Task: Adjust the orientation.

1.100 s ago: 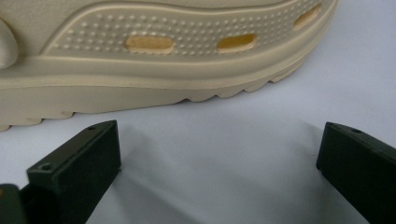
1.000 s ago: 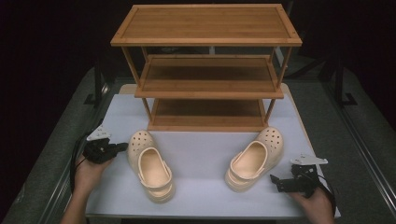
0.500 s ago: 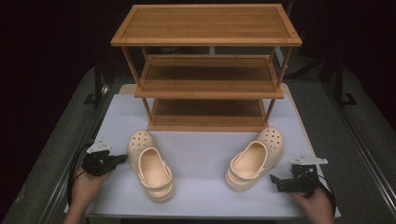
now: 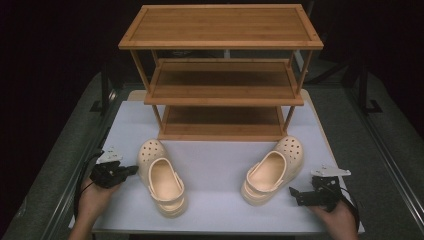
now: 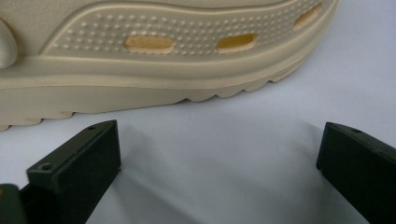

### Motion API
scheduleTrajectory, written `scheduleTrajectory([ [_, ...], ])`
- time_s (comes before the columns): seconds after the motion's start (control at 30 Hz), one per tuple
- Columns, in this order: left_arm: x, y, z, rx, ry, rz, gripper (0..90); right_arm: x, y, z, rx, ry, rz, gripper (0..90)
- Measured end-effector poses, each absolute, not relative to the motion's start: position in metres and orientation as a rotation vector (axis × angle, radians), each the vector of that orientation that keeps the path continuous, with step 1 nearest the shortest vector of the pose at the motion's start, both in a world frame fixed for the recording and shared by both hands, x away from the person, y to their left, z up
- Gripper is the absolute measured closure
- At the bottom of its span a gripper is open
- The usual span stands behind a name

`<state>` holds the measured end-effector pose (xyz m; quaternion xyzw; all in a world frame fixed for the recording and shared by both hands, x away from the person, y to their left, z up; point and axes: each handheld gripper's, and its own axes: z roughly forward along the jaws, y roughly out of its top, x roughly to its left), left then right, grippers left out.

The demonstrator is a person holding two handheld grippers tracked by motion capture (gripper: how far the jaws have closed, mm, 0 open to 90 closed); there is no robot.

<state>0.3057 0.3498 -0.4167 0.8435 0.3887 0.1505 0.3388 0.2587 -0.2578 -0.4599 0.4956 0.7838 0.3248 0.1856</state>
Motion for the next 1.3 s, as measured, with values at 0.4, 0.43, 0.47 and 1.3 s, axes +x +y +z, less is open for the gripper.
scheduleTrajectory([
  [0.4, 0.329, 0.323, -0.418, 2.245, 0.952, 0.382, 90.0, 0.259, -0.258, -0.46, 1.395, 2.209, 0.914, 0.0],
  [0.43, 0.33, 0.322, -0.418, 2.242, 0.953, 0.377, 90.0, 0.259, -0.258, -0.46, 1.395, 2.21, 0.913, 0.0],
  [0.47, 0.332, 0.32, -0.418, 2.249, 0.95, 0.379, 90.0, 0.259, -0.258, -0.46, 1.396, 2.209, 0.914, 0.0],
  [1.3, 0.368, 0.272, -0.422, 2.235, 0.906, 0.317, 90.0, 0.259, -0.258, -0.46, 1.393, 2.208, 0.914, 0.0],
])
